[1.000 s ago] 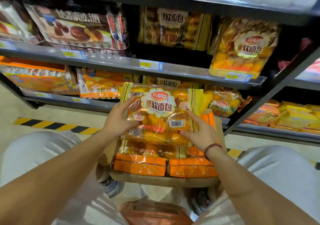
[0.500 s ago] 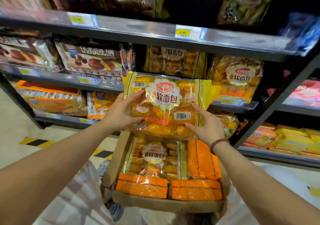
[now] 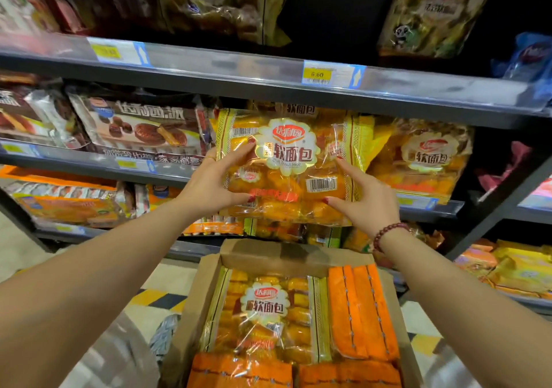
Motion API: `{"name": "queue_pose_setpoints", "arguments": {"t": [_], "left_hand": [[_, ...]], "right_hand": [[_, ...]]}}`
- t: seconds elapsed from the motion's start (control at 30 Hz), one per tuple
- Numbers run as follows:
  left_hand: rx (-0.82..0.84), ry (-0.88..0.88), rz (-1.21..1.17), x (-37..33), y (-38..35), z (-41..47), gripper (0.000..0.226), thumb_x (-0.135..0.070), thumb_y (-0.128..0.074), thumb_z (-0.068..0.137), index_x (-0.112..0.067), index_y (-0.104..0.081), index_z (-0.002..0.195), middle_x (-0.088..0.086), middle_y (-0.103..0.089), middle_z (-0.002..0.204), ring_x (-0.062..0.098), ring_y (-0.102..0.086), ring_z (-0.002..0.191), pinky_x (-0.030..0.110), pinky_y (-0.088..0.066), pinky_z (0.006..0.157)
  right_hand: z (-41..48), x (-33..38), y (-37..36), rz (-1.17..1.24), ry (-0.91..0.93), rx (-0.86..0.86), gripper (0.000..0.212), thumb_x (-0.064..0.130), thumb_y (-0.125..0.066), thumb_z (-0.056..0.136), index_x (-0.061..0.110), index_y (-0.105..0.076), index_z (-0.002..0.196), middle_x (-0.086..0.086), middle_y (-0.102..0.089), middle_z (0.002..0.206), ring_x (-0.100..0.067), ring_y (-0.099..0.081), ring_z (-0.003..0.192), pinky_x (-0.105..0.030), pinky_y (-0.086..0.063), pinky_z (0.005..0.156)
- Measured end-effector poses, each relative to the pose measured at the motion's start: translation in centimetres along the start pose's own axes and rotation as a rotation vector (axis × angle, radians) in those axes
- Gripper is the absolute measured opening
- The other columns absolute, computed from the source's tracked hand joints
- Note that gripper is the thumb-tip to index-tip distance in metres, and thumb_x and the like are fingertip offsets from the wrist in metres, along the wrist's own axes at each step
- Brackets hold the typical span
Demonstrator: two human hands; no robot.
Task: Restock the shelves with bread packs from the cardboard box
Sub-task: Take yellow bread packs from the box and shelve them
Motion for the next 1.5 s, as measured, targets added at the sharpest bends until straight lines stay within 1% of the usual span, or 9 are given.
{"name": "queue_pose_setpoints", "arguments": {"t": [0.37,0.63,0.8,0.9,0.97,1.07,1.2,1.37,1.5], "left_hand": [[-0.061,-0.026,-0.028,0.1,-1.1,6.4,0.096,-0.03,-0.082,0.075,-0.064,-0.021,0.141,0.005,-0.019,0.163,0.024,0.002,0.151,0.048,-0.02,0.116],[-0.136,0.025,0.08,1.2,-1.8,12.4,0.091,-0.045,-0.083,0.07,-0.022,-0.039,0.147,0.015,-0.049,0.139,0.032,-0.042,0.132,0.042,-0.041,0.106],[-0.129,0.013,0.009,2.2,-2.7,15.9,0.084,-0.033,-0.081,0.076,-0.057,-0.031,0.14,0.006,-0.061,0.12,0.02,-0.062,0.102,0.03,-0.052,0.086],[-0.16,-0.019,-0.021,2.6,-3.3,17.5,0.096,-0.034,-0.083,0.074,-0.077,-0.015,0.126,0.002,-0.026,0.16,0.029,-0.022,0.148,0.042,-0.027,0.119],[-0.163,-0.043,0.026,3.2,-4.1,18.3,0.099,-0.036,-0.082,0.074,-0.062,-0.016,0.143,0.003,-0.02,0.162,0.03,-0.012,0.15,0.035,-0.011,0.122],[-0.142,0.007,0.134,4.2,-5.7,18.4,0.094,-0.035,-0.077,0.081,-0.04,-0.018,0.153,0.014,-0.02,0.16,0.035,-0.018,0.147,0.036,-0.019,0.119],[-0.12,0.023,0.195,5.0,-6.6,17.3,0.1,-0.04,-0.075,0.081,-0.056,-0.003,0.149,0.017,-0.009,0.162,0.04,-0.013,0.148,0.048,-0.031,0.116],[-0.228,-0.024,0.614,3.1,-6.2,16.3,0.082,-0.061,-0.065,0.082,-0.03,-0.032,0.15,0.028,-0.059,0.123,0.047,-0.051,0.117,0.049,-0.041,0.102],[-0.337,-0.437,0.749,0.8,-6.4,16.3,0.097,-0.062,-0.068,0.076,-0.035,-0.019,0.155,0.019,-0.014,0.162,0.044,-0.011,0.147,0.057,-0.007,0.119]], "right_hand": [[7.0,-1.1,0.3,-0.072,0.033,-0.07,0.07,0.046,-0.073,0.076,0.041,-0.042,0.139,0.01,-0.056,0.134,-0.015,-0.052,0.122,-0.03,-0.041,0.094],[10.3,-2.8,-0.9,-0.067,0.004,-0.1,0.071,0.051,-0.069,0.077,0.025,-0.046,0.139,-0.002,-0.057,0.134,-0.022,-0.051,0.124,-0.037,-0.041,0.1],[12.7,-3.4,-1.6,-0.152,-0.021,-0.103,0.077,0.052,-0.065,0.082,0.039,-0.024,0.146,-0.008,-0.063,0.122,-0.029,-0.058,0.108,-0.035,-0.047,0.088],[14.2,-4.0,-2.5,-0.208,-0.102,-0.038,0.081,0.055,-0.059,0.085,0.046,-0.009,0.147,-0.008,-0.053,0.135,-0.035,-0.056,0.11,-0.039,-0.049,0.086],[15.1,-4.5,-3.3,-0.293,-0.135,0.027,0.082,0.056,-0.055,0.087,0.049,0.001,0.146,-0.007,-0.047,0.143,-0.037,-0.058,0.104,-0.039,-0.051,0.079],[15.2,-5.2,-4.5,-0.308,-0.153,0.028,0.081,0.051,-0.055,0.089,0.051,0.004,0.145,-0.012,-0.054,0.132,-0.032,-0.059,0.086,-0.038,-0.049,0.072],[13.5,-6.7,-7.0,-0.156,-0.14,-0.055,0.07,0.041,-0.06,0.089,0.034,-0.023,0.148,-0.015,-0.055,0.108,-0.029,-0.053,0.099,-0.039,-0.047,0.085],[12.4,-6.6,-7.2,-0.497,-0.107,-0.177,0.069,0.054,-0.058,0.082,0.021,-0.035,0.139,-0.03,-0.054,0.117,-0.049,-0.05,0.112,-0.049,-0.047,0.088],[12.6,-3.1,-7.0,-0.582,0.086,-0.086,0.068,0.057,-0.059,0.083,0.023,-0.04,0.139,-0.019,-0.047,0.131,-0.039,-0.045,0.116,-0.046,-0.04,0.096]]}}
Point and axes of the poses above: each hand's wrist, its own z-axis towards the middle knuckle, its own y-axis out of the back of the hand, x = y × z, the point moved 5 cm from there along z, towards the middle knuckle
